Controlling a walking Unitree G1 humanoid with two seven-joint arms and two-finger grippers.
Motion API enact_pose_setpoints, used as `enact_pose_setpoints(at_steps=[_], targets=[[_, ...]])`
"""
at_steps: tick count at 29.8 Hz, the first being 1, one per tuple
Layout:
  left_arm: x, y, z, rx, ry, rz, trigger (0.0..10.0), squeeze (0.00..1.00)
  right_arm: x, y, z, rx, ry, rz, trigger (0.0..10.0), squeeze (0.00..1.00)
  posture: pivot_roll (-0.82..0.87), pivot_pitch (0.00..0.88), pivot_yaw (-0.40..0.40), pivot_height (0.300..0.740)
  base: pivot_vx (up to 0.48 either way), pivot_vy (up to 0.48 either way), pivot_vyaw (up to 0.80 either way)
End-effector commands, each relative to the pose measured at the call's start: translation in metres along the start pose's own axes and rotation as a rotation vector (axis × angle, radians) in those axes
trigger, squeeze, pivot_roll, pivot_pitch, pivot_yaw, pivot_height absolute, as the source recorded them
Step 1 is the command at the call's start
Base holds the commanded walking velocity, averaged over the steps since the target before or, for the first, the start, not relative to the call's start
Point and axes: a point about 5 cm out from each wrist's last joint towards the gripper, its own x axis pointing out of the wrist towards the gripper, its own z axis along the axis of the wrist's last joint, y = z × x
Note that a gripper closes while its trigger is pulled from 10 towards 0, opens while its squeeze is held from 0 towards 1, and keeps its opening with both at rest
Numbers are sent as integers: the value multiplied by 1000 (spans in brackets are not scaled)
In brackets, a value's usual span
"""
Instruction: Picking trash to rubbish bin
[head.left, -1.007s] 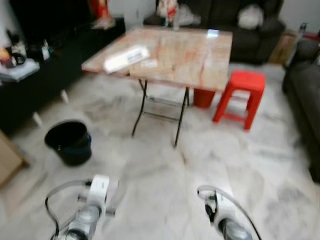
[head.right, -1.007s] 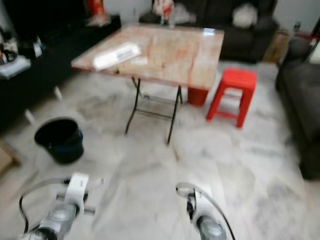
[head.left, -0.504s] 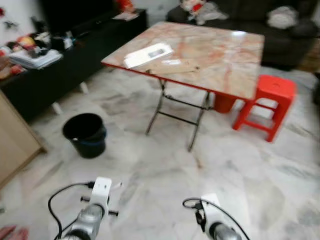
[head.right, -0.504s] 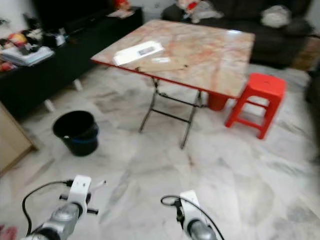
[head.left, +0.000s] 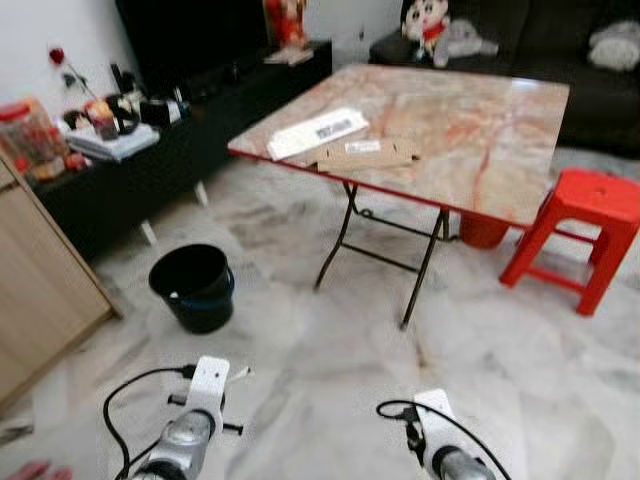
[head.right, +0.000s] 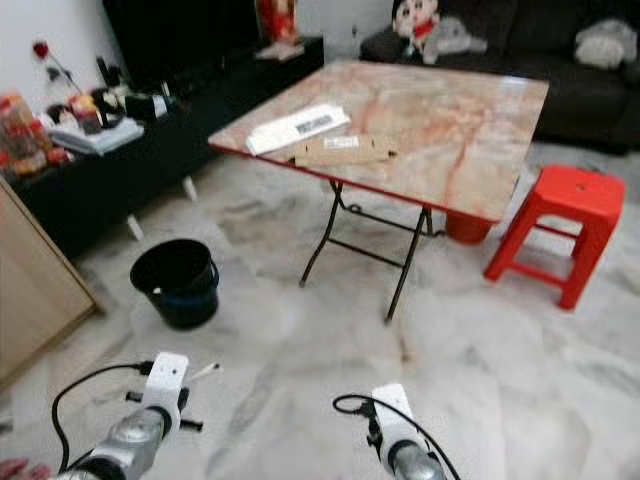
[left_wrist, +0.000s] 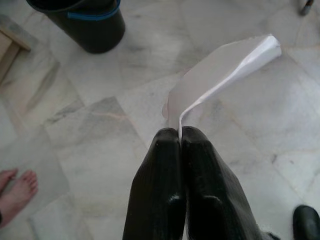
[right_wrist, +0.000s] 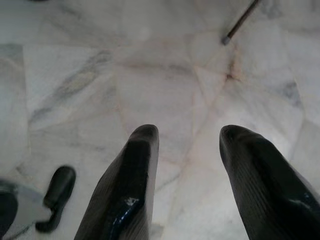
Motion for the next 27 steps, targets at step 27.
enact_pose_setpoints(at_steps=[27], targets=[[1, -2, 2, 36, 0, -16, 10000, 0, 2, 1, 12, 5, -46, 11, 10000, 0, 147, 0, 26, 740, 306, 0, 524]])
